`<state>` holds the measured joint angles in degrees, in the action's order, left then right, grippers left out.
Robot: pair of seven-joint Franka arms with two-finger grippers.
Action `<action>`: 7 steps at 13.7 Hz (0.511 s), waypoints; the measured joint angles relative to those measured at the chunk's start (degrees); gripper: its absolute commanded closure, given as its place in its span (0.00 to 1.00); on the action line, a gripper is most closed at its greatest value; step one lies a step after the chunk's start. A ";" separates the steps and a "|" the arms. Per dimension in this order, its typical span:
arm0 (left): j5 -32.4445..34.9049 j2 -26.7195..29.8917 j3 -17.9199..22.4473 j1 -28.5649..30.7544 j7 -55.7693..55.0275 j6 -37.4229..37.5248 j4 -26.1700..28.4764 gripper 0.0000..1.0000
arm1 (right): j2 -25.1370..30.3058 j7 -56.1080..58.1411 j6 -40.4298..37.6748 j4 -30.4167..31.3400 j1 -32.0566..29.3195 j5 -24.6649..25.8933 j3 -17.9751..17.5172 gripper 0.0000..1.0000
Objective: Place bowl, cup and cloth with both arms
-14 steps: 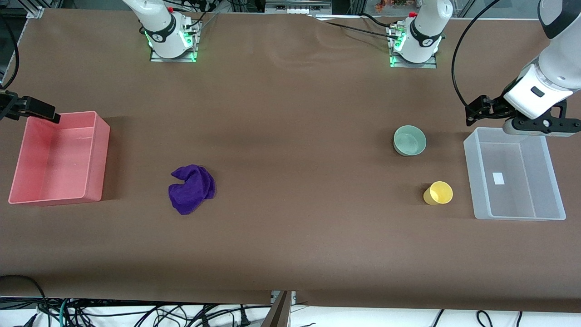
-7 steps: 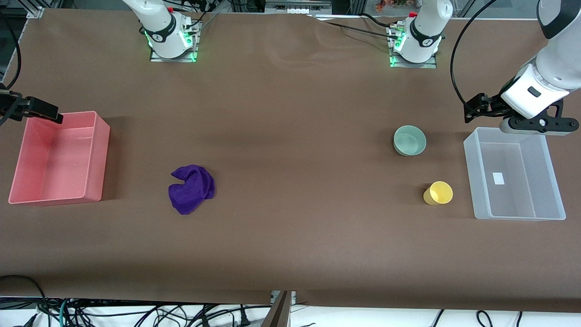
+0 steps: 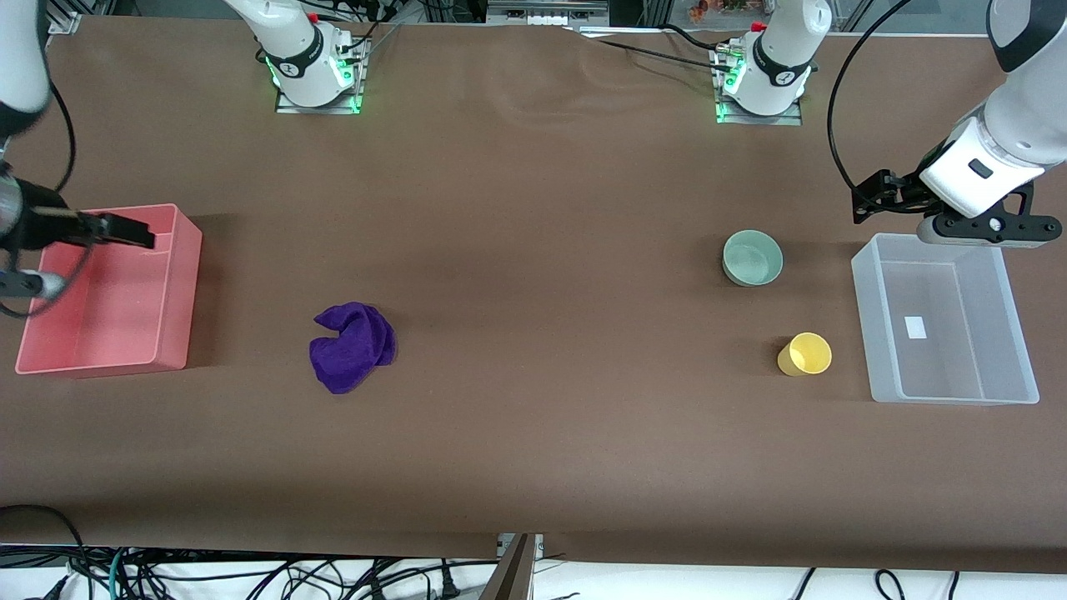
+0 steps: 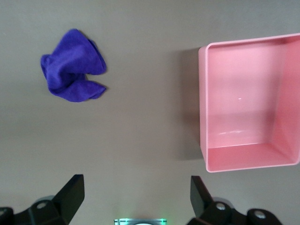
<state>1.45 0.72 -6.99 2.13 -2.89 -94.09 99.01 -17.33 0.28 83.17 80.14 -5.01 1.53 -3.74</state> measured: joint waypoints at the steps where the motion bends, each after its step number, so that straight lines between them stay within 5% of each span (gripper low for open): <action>1: 0.00 0.00 0.00 0.00 0.00 0.02 0.00 0.00 | -1.89 0.00 0.82 0.14 0.23 -0.75 -0.16 0.00; 7: 0.00 -0.17 -0.04 -0.01 0.06 0.53 0.01 0.00 | -9.77 -6.21 17.87 3.98 6.38 -3.27 -1.22 0.00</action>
<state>1.45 0.55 -7.03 2.12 -2.83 -93.56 99.02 -27.10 -5.93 101.04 84.12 1.37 -1.74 -4.96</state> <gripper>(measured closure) 0.000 0.000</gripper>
